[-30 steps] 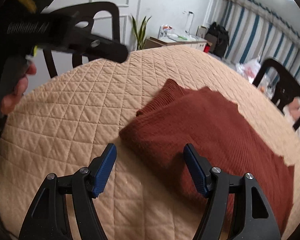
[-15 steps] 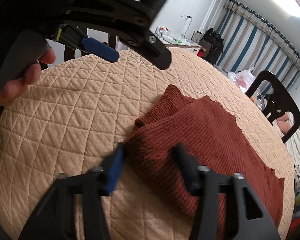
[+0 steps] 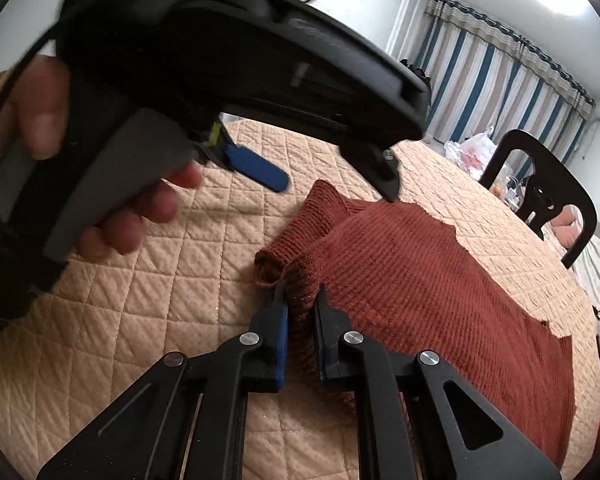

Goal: Fold small clothes
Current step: 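Close the right gripper on the folded sweater edge, then lift the edge with the right gripper while the left gripper grasps the sweater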

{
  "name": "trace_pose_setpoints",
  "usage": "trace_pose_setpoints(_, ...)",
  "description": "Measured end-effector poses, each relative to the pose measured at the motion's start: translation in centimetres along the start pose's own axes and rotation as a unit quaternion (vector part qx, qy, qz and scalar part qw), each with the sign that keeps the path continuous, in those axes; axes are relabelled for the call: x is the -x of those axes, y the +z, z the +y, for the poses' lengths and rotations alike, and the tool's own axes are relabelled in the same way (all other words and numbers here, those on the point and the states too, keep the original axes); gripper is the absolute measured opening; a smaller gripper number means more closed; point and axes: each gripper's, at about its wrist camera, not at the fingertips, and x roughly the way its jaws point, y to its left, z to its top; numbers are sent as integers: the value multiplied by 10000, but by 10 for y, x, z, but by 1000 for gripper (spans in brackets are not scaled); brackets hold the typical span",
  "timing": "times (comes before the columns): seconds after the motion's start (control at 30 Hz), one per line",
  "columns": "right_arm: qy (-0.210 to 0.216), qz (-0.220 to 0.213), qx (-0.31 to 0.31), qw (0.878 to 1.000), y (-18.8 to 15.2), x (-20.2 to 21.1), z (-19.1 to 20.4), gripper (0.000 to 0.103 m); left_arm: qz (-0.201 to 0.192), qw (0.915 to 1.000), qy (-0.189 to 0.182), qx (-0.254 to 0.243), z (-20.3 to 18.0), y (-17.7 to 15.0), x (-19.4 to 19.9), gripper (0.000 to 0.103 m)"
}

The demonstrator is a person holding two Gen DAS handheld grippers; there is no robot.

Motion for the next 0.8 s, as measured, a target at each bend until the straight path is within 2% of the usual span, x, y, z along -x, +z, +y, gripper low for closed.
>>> trace_pose_setpoints(0.07, 21, -26, -52, 10000, -1, 1, -1, 10, 56, 10000, -54, -41, -3, 1, -5, 91)
trace_pose_setpoints(0.17, 41, -72, -118, 9999, -2, 3, -3, 10, 234, 9990, -369, 110, -3, 5, -14, 91)
trace_pose_setpoints(0.37, 21, -138, -140, 9998, -1, 7, -1, 10, 296, 9988, -333, 188, -1, 9, -18, 88)
trace_pose_setpoints(0.5, 12, -158, -143, 9998, -2, 8, 0, 10, 307, 9991, -207, 227, 0, 12, -22, 65)
trace_pose_setpoints(0.73, 11, -168, -146, 9998, -3, 9, 0, 10, 401, 9990, 73, 193, -5, 14, -28, 45)
trace_pose_setpoints(0.8, 12, -170, -156, 9997, -3, 9, 0, 10, 428, 9986, 257, 168, -5, 14, -31, 25)
